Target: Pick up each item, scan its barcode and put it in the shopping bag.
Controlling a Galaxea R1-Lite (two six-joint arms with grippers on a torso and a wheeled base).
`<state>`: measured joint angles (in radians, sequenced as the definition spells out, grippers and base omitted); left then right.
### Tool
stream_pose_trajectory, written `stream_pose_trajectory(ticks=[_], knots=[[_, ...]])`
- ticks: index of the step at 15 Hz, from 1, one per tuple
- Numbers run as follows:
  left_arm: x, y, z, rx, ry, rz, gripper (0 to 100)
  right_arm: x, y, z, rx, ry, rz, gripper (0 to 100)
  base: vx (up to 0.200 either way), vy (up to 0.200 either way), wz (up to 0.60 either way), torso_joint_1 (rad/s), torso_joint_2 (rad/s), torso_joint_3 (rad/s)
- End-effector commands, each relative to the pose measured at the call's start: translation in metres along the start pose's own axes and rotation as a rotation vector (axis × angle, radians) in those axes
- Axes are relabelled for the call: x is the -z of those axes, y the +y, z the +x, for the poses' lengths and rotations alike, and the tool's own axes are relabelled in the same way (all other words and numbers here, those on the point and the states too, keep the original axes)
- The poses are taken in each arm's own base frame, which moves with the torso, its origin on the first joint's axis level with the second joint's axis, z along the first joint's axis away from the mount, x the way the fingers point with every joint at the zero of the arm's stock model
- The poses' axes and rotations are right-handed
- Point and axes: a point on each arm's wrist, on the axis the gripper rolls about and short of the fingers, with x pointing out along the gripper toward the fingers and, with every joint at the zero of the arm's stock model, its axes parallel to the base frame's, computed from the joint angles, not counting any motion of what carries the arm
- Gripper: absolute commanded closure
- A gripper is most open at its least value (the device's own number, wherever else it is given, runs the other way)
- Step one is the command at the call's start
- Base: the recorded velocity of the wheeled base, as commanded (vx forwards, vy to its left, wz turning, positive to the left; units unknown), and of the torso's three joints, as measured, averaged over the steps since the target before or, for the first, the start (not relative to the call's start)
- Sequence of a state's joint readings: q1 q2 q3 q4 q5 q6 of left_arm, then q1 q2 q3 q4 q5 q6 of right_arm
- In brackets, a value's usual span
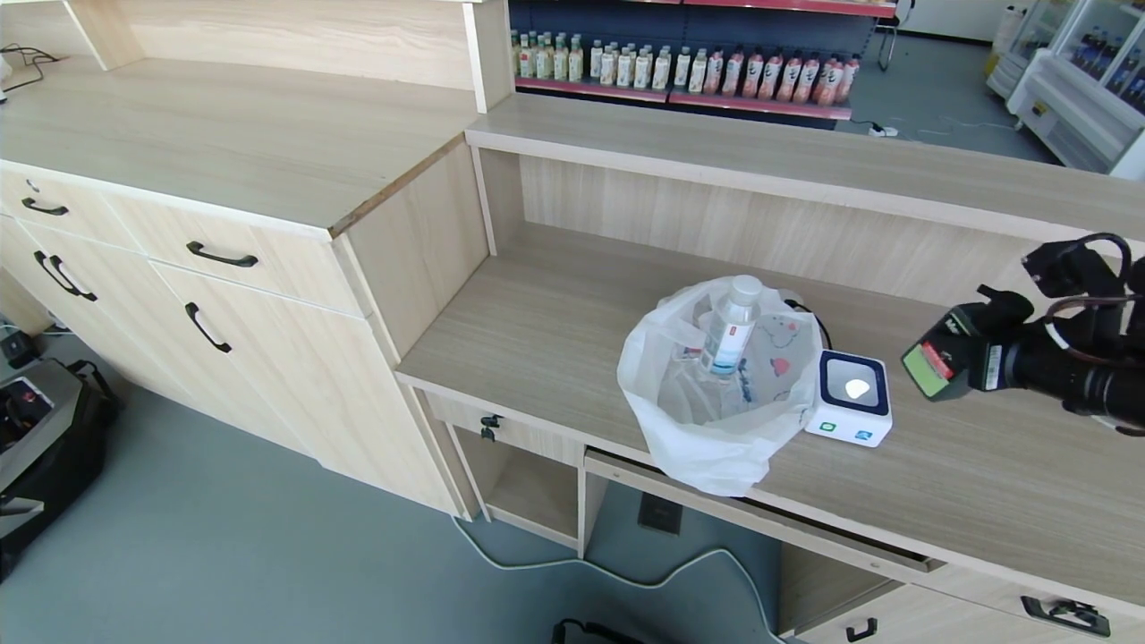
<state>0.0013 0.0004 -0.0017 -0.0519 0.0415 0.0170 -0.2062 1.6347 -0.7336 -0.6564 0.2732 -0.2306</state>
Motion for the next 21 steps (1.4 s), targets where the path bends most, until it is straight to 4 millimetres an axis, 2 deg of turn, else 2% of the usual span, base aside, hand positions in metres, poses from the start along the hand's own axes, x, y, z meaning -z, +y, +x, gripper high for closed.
stream_pose_trajectory(ticks=[1,2,6,9,11,13,16,21], knots=[[0.0,0.0,0.0,-0.002,0.0,0.0,0,0.005,-0.004,-0.108,0.221,-0.078,-0.272,100,0.0,0.0,0.0,0.0,0.0,0.0],[0.0,0.0,0.0,-0.002,0.0,0.0,0,0.003,-0.001,-0.113,0.223,-0.092,-0.293,100,0.0,0.0,0.0,0.0,0.0,0.0],[0.0,0.0,0.0,-0.002,0.0,0.0,0,0.003,0.002,-0.113,0.22,-0.104,-0.352,100,0.0,0.0,0.0,0.0,0.0,0.0],[0.0,0.0,0.0,-0.002,0.0,0.0,0,0.0,0.006,-0.106,0.188,-0.127,-0.357,100,0.0,0.0,0.0,0.0,0.0,0.0],[0.0,0.0,0.0,0.0,0.0,0.0,0,-0.003,0.008,-0.103,0.168,-0.157,-0.297,100,0.0,0.0,0.0,0.0,0.0,0.0],[0.0,0.0,0.0,-0.002,0.0,0.0,0,-0.015,0.025,-0.104,0.074,-0.272,-0.079,100,0.0,0.0,0.0,0.0,0.0,0.0],[0.0,0.0,0.0,0.0,0.0,0.0,0,-0.019,0.026,-0.103,0.079,-0.294,-0.058,100,0.0,0.0,0.0,0.0,0.0,0.0],[0.0,0.0,0.0,-0.002,0.0,0.0,0,-0.012,0.025,-0.095,0.069,-0.254,-0.05,100,0.0,0.0,0.0,0.0,0.0,0.0]])
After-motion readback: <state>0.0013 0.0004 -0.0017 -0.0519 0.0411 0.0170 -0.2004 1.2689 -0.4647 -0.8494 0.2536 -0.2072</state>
